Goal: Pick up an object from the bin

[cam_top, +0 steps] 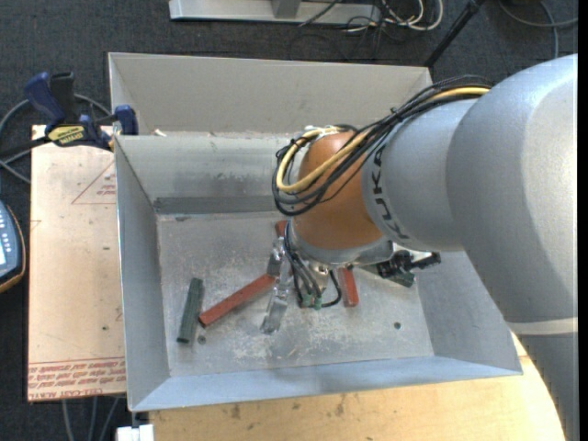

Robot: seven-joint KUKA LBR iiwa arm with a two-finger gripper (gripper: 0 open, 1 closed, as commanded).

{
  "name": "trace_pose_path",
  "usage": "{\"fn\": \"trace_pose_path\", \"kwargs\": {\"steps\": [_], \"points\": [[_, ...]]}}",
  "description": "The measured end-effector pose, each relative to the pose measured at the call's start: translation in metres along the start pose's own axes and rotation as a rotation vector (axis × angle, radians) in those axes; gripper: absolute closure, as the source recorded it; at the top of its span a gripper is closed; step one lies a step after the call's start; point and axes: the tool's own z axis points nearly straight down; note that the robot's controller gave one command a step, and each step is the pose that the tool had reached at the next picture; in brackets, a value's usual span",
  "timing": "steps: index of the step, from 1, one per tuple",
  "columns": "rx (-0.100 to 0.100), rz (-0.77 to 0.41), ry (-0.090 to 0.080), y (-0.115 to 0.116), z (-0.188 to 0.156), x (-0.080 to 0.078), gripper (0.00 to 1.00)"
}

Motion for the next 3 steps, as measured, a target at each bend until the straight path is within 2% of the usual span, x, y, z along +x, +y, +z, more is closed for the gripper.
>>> {"fn": "trace_pose_path", "kwargs": {"steps": [1,2,3], "points": [[-0.005,-0.071,-0.011,0.0548,0.0277,-0.036,0.0],[-0.004,-0.067,-0.011,0.0529,0.0256,-0.0364,1.0],[-0.004,-0.068,-0.011,0.0528,0.026,-0.0362,0.0]]}}
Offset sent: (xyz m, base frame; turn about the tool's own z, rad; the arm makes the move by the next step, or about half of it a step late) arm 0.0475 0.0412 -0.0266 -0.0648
